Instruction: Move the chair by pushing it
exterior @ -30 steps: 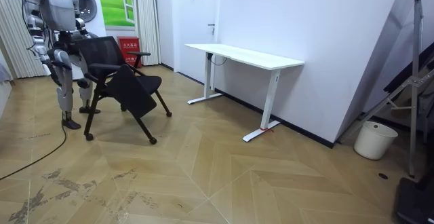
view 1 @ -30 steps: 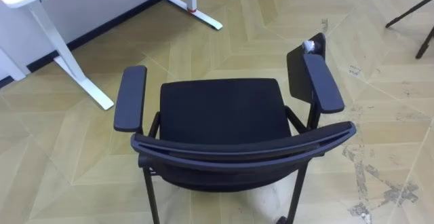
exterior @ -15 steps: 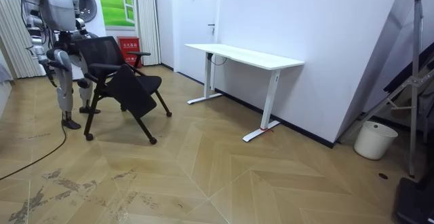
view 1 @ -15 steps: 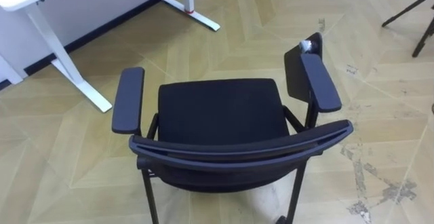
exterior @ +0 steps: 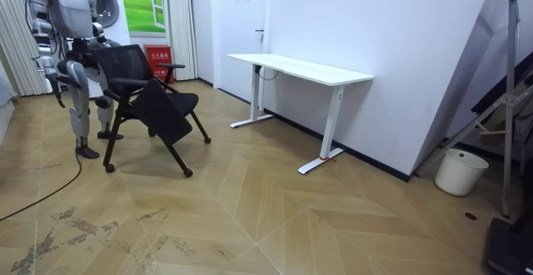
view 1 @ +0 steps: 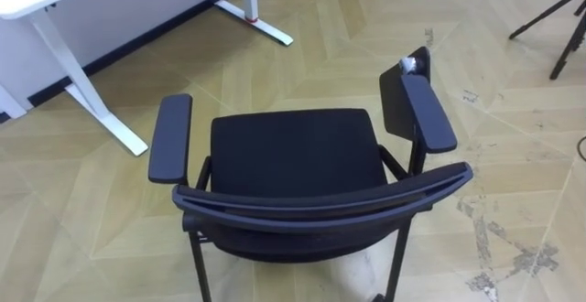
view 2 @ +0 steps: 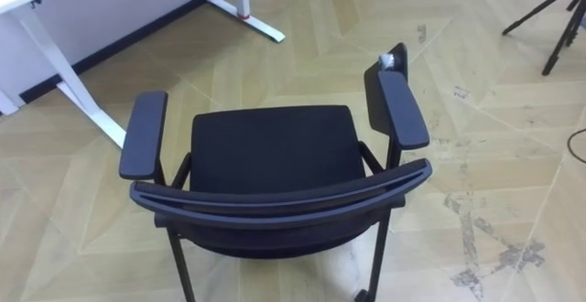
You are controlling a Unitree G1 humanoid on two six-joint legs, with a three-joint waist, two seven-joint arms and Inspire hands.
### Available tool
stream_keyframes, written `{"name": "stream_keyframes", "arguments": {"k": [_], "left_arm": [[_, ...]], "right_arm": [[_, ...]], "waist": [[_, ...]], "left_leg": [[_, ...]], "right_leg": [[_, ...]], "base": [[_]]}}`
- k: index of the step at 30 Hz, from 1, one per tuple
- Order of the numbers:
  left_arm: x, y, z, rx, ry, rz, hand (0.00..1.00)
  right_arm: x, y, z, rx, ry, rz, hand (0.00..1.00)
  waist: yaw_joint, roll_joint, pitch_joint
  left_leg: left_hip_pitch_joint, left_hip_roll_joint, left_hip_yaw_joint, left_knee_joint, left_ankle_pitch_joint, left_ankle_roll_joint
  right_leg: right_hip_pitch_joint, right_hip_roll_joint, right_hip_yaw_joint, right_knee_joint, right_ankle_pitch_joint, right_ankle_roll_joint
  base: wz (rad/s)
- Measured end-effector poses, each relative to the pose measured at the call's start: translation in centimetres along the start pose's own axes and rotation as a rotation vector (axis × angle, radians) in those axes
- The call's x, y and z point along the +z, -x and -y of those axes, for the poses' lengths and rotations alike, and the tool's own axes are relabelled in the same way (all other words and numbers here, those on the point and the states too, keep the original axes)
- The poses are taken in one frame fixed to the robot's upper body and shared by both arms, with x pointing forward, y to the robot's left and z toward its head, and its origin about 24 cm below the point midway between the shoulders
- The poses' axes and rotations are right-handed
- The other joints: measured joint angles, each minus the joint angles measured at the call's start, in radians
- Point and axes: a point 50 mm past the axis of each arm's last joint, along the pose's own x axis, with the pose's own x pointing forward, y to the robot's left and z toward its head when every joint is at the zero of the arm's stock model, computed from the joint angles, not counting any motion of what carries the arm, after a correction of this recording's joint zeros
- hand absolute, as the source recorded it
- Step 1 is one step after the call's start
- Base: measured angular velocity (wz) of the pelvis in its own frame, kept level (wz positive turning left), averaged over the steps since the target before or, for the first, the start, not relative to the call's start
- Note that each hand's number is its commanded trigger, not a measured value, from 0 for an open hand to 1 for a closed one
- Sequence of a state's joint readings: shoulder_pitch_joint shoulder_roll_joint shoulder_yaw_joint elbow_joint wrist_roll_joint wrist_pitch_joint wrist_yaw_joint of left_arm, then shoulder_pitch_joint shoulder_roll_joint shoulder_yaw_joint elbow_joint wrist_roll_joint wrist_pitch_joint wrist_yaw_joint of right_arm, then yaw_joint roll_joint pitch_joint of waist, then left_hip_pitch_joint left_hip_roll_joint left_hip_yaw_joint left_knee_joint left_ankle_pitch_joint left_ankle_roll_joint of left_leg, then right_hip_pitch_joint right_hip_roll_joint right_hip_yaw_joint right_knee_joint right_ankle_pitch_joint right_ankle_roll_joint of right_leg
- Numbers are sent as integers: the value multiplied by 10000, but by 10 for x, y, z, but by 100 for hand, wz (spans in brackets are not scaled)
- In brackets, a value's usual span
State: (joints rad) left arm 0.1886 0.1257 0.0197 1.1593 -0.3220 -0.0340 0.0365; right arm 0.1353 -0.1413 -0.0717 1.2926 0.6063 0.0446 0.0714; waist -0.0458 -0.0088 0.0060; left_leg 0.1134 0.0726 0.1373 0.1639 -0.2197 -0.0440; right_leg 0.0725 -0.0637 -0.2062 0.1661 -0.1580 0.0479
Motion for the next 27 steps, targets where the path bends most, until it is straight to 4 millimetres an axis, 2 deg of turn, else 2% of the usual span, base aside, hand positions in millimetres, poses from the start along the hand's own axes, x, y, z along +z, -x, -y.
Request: {"name": "stream_keyframes", "arguments": {"k": [6,9,12,17,21,24,27], "left_arm": [[-9,2,-5,679,1822,-258,0],[-12,3,-10,1033,2124,-332,0],[-15,4,-19,1394,2462,-351,0],[-7,5,-43,2664,3254,-119,0],[9,5,-56,3146,3000,126,0],[32,4,-68,3401,2042,673,0],[60,5,-82,3610,1652,1411,0]], "right_arm": [[-6,0,-3,63,-475,-100,0],[-6,0,-3,204,-469,-115,0],[-5,0,-3,418,-625,-75,0],[1,1,4,293,-1204,180,0],[10,1,7,236,-895,365,0],[18,3,18,34,-699,577,0],[28,6,32,-316,-726,871,0]], "waist": [[17,-66,-19],[72,-67,-24],[179,-20,-37],[242,95,-54],[223,182,-38],[220,367,-32],[154,692,3]], "left_leg": [[42,1,-22,22,0,1],[48,0,-37,26,0,1],[51,-2,-88,32,-1,2],[75,1,-136,27,-1,2],[65,1,-146,26,-1,2],[67,-1,-140,21,-4,3],[64,0,-159,5,-4,4]], "right_leg": [[55,11,63,6,-15,-13],[80,13,65,2,-15,-13],[106,27,99,-5,-17,-16],[150,45,117,10,-28,-34],[152,44,117,26,-28,-35],[141,44,125,27,-25,-38],[149,57,150,39,-23,-40]], "base": [[1],[0],[4],[4],[0],[0],[1]]}}
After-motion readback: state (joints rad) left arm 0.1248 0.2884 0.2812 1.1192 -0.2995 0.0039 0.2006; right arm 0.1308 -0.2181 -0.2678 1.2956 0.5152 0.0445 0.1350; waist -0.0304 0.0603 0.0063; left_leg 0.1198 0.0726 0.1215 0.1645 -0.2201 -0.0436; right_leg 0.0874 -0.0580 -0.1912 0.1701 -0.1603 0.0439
